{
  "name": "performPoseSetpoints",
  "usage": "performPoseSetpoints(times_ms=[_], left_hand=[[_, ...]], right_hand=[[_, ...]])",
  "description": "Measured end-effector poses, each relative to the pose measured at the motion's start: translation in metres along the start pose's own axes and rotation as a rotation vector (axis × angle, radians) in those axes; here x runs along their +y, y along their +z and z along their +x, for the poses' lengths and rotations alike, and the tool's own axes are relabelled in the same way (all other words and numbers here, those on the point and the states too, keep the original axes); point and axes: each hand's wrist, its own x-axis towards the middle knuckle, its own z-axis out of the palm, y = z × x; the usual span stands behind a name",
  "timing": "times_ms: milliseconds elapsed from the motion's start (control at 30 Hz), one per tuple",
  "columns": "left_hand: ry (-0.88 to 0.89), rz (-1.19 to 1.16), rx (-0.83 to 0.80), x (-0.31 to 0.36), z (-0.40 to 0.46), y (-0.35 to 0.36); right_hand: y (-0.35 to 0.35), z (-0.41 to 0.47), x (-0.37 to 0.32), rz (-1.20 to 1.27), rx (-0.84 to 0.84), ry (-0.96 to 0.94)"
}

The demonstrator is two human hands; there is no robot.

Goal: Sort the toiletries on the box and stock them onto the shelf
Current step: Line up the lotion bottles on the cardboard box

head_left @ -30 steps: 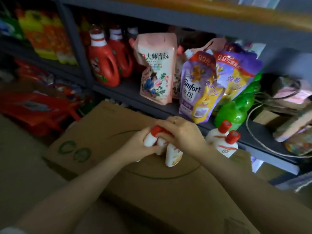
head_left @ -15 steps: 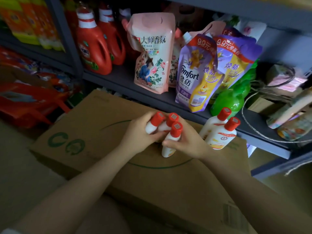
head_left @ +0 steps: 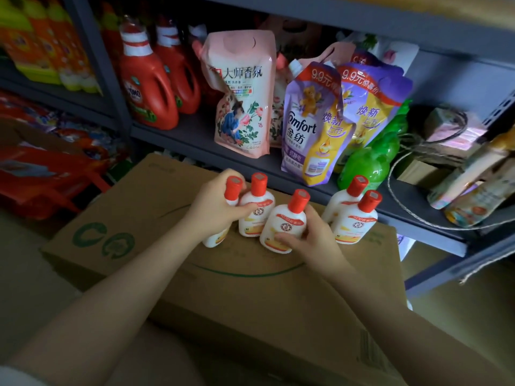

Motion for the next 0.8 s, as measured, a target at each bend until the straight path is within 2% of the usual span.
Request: performPoseSetpoints(times_ms=[100, 200, 300, 400, 533, 633, 700, 800], left_hand=[[-0.047, -0.004, 0.042, -0.003, -0.002, -0.007], [-0.051, 0.005, 0.071, -0.006, -0.006, -0.008], [-0.052, 0.016, 0.062, -0.005, -0.009, -0.007], [-0.033, 0.025, 0.002, -0.004, -0.007, -0.010], [-0.047, 0.033, -0.005, -0.005, -0.004, -0.013], [-0.052, 0.045, -0.010, -0.004, -0.004, -0.010], [-0.040, 0.055, -0.003, -0.003, -0.003, -0.007], [-0.040, 0.057, 0.001, -0.002, -0.002, -0.004]], right_hand=[[-0.003, 0.001, 0.000, 0.133, -0.017, 0.079], [-0.013, 0.009, -0.015, 0.458, -0.003, 0.088], [-0.018, 0.011, -0.032, 0.834, -0.093, 0.164], [-0.020, 0.010, -0.039, 1.018, -0.153, 0.229], [-0.020, 0.010, -0.040, 1.420, -0.156, 0.473], [-0.016, 0.012, -0.030, 1.685, -0.372, 0.562], [-0.014, 0.013, -0.027, 1.708, -0.442, 0.589], [-0.018, 0.015, -0.035, 1.723, -0.364, 0.665]])
